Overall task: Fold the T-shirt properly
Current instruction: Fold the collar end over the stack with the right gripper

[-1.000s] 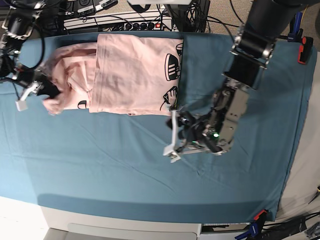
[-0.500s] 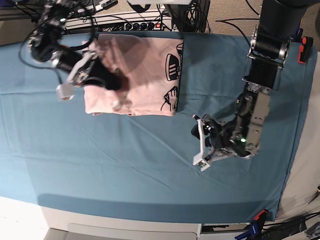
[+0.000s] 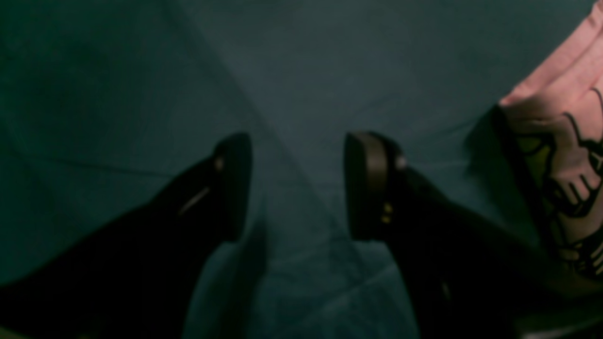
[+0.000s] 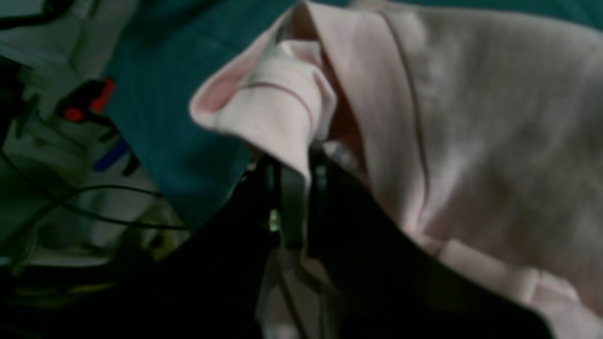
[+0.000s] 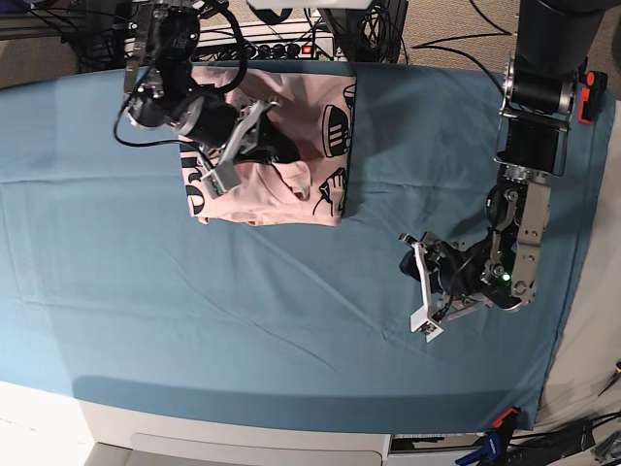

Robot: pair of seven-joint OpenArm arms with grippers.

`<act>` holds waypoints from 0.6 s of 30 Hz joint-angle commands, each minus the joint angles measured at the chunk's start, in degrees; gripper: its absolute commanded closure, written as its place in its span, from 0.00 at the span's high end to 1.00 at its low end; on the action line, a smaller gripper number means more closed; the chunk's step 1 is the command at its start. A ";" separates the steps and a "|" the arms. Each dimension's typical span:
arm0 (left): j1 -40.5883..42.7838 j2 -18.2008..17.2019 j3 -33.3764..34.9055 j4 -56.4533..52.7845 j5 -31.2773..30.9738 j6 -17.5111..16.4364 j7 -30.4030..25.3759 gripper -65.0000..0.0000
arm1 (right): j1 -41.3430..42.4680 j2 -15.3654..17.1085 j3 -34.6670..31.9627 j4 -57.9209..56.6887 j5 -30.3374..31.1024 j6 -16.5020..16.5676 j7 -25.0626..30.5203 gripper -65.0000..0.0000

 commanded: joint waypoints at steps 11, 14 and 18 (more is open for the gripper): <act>-1.86 -0.28 -0.28 0.90 -1.51 -0.66 -0.61 0.47 | 3.65 -0.02 -2.45 0.92 -11.41 -6.82 7.91 0.00; -1.86 -0.28 -0.28 0.90 -1.49 -0.66 -0.63 0.47 | 3.65 -0.02 -2.45 0.72 -11.41 -6.82 7.96 0.00; -1.86 -0.28 -0.28 0.90 -1.49 -0.63 -0.63 0.47 | 3.65 -0.02 -2.45 0.59 -11.69 -5.79 7.98 0.00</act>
